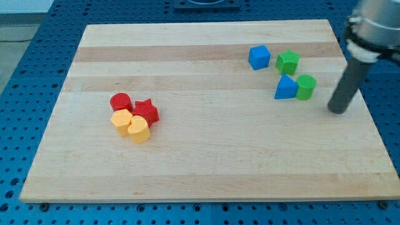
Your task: Slightly move the green star towards down
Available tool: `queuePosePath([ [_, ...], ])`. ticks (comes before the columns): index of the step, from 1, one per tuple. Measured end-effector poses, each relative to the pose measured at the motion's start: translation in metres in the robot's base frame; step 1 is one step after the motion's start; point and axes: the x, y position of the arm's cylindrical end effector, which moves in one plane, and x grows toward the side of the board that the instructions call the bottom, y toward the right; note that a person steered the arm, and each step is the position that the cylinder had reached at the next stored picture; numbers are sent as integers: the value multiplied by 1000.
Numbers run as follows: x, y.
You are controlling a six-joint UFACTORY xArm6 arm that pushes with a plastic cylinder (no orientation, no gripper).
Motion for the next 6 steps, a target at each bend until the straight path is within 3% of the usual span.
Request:
queuePosePath([
  [2, -101, 8],
  [3, -140, -24],
  [4, -144, -68],
  [6, -110, -76],
])
